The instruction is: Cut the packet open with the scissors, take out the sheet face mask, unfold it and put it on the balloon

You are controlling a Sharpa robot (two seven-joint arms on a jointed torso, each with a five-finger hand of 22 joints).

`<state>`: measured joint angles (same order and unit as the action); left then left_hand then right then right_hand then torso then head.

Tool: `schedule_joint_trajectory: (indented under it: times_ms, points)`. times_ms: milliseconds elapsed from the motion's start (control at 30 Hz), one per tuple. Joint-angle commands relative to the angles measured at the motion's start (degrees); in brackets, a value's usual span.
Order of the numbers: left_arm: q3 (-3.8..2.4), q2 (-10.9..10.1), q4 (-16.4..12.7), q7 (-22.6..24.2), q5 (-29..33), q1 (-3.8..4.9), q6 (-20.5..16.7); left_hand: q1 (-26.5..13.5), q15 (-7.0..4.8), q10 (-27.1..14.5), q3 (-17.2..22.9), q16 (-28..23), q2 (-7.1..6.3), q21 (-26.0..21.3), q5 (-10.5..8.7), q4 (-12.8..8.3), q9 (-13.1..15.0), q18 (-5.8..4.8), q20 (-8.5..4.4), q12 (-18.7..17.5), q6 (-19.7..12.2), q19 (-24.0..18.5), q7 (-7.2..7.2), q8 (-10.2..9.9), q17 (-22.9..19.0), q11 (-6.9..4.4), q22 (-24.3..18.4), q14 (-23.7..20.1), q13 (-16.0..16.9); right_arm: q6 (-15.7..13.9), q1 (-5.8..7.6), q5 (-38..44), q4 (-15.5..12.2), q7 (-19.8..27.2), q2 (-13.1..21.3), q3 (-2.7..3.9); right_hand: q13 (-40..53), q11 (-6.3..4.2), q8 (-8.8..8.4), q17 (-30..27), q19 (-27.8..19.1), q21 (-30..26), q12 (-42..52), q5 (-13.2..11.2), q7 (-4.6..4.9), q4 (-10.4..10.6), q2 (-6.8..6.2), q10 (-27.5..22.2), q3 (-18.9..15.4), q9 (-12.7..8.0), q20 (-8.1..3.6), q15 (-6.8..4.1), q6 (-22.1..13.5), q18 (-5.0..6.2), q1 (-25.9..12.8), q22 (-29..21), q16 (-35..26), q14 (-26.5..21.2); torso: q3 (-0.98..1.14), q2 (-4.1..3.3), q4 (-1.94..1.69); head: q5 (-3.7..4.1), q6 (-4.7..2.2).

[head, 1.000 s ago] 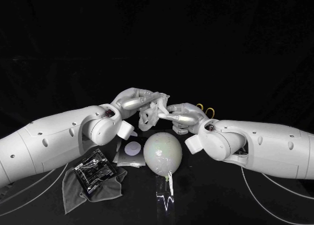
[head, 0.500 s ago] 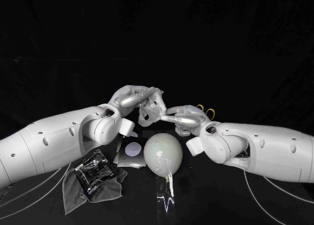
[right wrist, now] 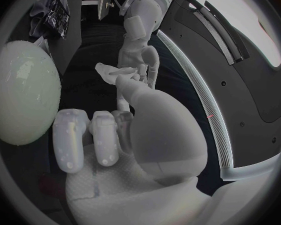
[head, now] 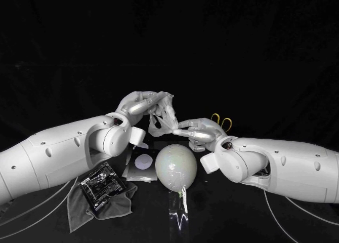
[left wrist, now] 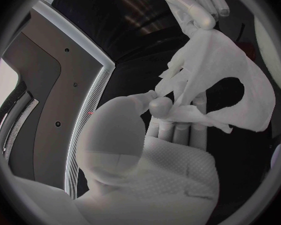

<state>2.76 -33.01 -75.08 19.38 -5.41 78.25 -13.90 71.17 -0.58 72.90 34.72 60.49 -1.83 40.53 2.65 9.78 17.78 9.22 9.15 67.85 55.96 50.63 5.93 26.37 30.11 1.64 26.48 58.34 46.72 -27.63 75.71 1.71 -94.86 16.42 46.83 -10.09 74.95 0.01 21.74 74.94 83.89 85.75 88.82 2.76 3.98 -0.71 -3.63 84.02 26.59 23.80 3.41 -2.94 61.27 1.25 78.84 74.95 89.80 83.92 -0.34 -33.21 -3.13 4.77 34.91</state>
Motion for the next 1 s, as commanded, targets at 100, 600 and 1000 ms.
schedule_joint_trajectory:
  times_ms: [100,600,1000]
  points:
    - [-0.10,0.2,-0.4,1.5,1.9,0.13,-1.5,0.4,-0.13,0.1,0.4,-0.2,-0.02,-0.4,0.14,0.0,0.1,1.13,0.11,0.0,0.4,-0.4,-0.14,0.0,-0.1,0.01,0.0,-0.2,0.0,-1.7,-0.47,-0.5,-0.9,1.0,-0.1,0.01,14.6,-0.07,0.43,15.1,3.4,-0.2,0.2,0.0,0.08,0.1,-0.03,5.4,0.4,0.2,-0.36,-0.39,-0.4,-0.10,-0.5,13.5,0.2,6.1,0.01,-0.03,0.01,-0.03,-0.14]
    - [-0.10,0.3,-1.1,3.1,3.6,0.12,-3.4,0.4,-0.13,0.1,0.3,-0.3,-0.01,-0.4,0.14,0.1,0.1,1.13,0.13,-0.1,0.4,-0.3,-0.10,0.0,-0.1,0.03,-0.1,-0.2,-0.1,-4.6,-1.71,-2.8,-2.1,2.2,-0.6,0.00,14.3,-0.08,0.82,15.1,3.3,-0.4,-0.2,0.0,0.08,0.0,-0.28,5.2,0.8,0.5,-0.36,-0.39,-0.8,-0.06,-0.8,13.5,0.2,6.1,-0.01,-0.01,-0.07,0.08,-0.45]
    - [-0.12,0.0,-1.3,4.8,5.9,0.11,-5.7,0.3,-0.12,0.1,0.3,-0.3,0.02,-0.4,0.13,0.2,0.1,1.13,0.14,-0.1,0.3,-0.3,-0.05,0.0,-0.1,0.06,-0.1,-0.2,-0.3,-6.2,-2.83,-4.8,-2.3,3.2,-0.5,0.00,14.4,-0.08,0.98,15.1,3.3,-0.3,-0.1,0.0,0.10,-0.1,-0.38,5.2,1.0,0.6,-0.36,-0.40,-0.9,-0.10,-0.9,13.5,0.2,6.1,0.01,-0.04,0.02,0.24,-0.42]
